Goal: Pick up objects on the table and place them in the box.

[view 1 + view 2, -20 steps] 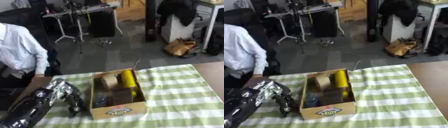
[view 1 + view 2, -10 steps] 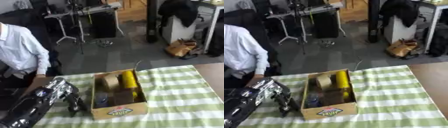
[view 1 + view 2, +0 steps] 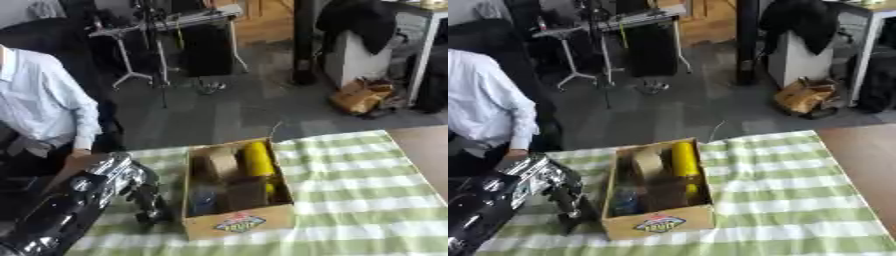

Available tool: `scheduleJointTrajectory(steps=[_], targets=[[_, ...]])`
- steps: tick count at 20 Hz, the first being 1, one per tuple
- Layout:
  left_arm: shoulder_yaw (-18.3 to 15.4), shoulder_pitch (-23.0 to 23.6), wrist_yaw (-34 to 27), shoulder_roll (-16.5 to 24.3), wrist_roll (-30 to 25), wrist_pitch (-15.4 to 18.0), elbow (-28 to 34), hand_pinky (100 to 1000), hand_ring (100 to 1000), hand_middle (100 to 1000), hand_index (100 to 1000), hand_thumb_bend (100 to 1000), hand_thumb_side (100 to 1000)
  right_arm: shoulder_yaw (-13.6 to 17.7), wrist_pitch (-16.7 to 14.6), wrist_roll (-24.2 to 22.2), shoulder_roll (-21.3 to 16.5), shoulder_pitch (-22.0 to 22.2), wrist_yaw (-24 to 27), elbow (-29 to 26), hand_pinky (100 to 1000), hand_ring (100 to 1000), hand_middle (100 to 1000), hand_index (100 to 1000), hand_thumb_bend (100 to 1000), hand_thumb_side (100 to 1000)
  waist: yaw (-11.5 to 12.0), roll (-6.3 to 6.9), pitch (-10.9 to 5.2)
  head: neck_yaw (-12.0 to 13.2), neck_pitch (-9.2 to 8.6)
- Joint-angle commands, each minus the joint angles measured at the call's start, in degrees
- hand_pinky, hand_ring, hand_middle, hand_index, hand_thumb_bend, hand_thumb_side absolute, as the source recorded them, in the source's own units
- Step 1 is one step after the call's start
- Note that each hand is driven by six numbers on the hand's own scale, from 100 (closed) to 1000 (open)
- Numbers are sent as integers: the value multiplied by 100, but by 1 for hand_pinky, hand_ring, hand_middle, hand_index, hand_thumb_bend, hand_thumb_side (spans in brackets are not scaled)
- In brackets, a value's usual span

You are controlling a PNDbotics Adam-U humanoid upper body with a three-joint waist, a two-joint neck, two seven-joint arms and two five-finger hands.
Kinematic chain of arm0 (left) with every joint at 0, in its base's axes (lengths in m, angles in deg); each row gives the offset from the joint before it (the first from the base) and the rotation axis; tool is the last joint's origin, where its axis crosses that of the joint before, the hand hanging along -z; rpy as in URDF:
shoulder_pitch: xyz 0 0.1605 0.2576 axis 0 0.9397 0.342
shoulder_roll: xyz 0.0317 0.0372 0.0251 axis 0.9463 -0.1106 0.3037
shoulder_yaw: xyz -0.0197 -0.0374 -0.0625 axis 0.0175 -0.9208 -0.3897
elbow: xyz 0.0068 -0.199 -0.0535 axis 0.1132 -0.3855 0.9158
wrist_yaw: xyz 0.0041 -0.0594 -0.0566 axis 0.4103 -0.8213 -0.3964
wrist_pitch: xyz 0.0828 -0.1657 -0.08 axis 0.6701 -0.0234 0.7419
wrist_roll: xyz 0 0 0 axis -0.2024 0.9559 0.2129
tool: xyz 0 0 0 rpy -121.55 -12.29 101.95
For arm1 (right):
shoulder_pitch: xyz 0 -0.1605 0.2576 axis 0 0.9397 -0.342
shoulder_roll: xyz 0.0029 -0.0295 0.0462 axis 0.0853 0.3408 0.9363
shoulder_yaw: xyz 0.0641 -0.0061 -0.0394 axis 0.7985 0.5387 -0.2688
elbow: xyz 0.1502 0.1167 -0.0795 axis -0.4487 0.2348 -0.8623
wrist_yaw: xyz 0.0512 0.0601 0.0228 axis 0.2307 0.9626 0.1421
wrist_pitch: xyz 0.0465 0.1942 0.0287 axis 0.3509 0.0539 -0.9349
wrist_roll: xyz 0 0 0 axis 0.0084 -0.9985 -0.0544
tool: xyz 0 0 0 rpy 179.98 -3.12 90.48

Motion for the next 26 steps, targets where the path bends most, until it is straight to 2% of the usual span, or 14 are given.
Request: scheduleJointTrajectory(steps=[1, 4, 5, 6, 7, 8, 9, 10, 11, 17, 20, 21, 26], targets=[[-66, -149, -21, 195, -42, -76, 125, 310, 391, 364, 470, 266, 656, 3, -439, 446, -83, -23, 7, -89, 905, 1000, 919, 897, 100, 1000, 13, -33, -79, -8, -24], [-47, -136, 57, 186, -172, -156, 56, 344, 425, 382, 483, 289, 644, -6, -435, 446, -73, -30, 8, -89, 905, 1000, 919, 897, 100, 1000, 5, -32, -76, -4, -34], [-28, -118, 120, 182, -204, -215, -29, 452, 522, 484, 588, 428, 664, -5, -438, 446, -75, -31, 5, -89, 905, 1000, 919, 896, 100, 1000, 1, -31, -74, -4, -34], [-14, -116, 178, 166, -220, -258, -110, 470, 544, 508, 615, 451, 672, -5, -443, 446, -76, -31, 4, -89, 905, 1000, 919, 896, 100, 1000, -1, -31, -74, -3, -33], [2, -101, 242, 152, -228, -311, -224, 543, 645, 644, 778, 531, 723, -6, -446, 446, -76, -33, 3, -89, 906, 1000, 919, 896, 100, 1000, -4, -30, -71, 1, -36], [12, -100, 299, 128, -231, -364, -343, 543, 645, 644, 778, 531, 723, -8, -448, 446, -75, -35, 2, -89, 906, 1000, 919, 896, 100, 1000, -6, -30, -70, 3, -37], [26, -94, 360, 106, -233, -405, -465, 596, 714, 748, 849, 593, 757, -10, -450, 446, -76, -38, 2, -89, 906, 1000, 918, 894, 100, 1000, -9, -29, -68, 7, -42], [34, -96, 422, 79, -234, -438, -593, 596, 714, 748, 849, 593, 757, -12, -452, 446, -76, -41, 2, -89, 906, 1000, 918, 894, 100, 1000, -12, -30, -66, 11, -47], [41, -100, 491, 56, -235, -454, -697, 623, 742, 796, 901, 595, 771, -14, -454, 446, -75, -42, 3, -89, 906, 1000, 917, 893, 100, 1000, -14, -30, -64, 13, -53], [1, -126, 774, -62, -235, -373, -1023, 636, 752, 834, 912, 589, 787, -19, -464, 446, -62, -49, 3, -89, 906, 1000, 916, 891, 100, 1000, -27, -37, -47, 29, -79], [-37, -132, 787, -122, -235, -353, -1142, 641, 760, 847, 916, 588, 795, -23, -464, 446, -46, -59, -4, -89, 906, 1000, 916, 891, 100, 1000, -44, -41, -31, 49, -91], [-46, -138, 789, -136, -235, -352, -1165, 643, 763, 852, 922, 570, 828, -23, -463, 446, -41, -61, -6, -89, 906, 1000, 916, 891, 100, 1000, -48, -42, -26, 53, -92], [-79, -154, 744, -184, -235, -378, -1187, 639, 761, 843, 929, 576, 832, -40, -443, 446, -14, -69, -26, -89, 906, 1000, 916, 890, 100, 1000, -57, -44, -11, 55, -100]])
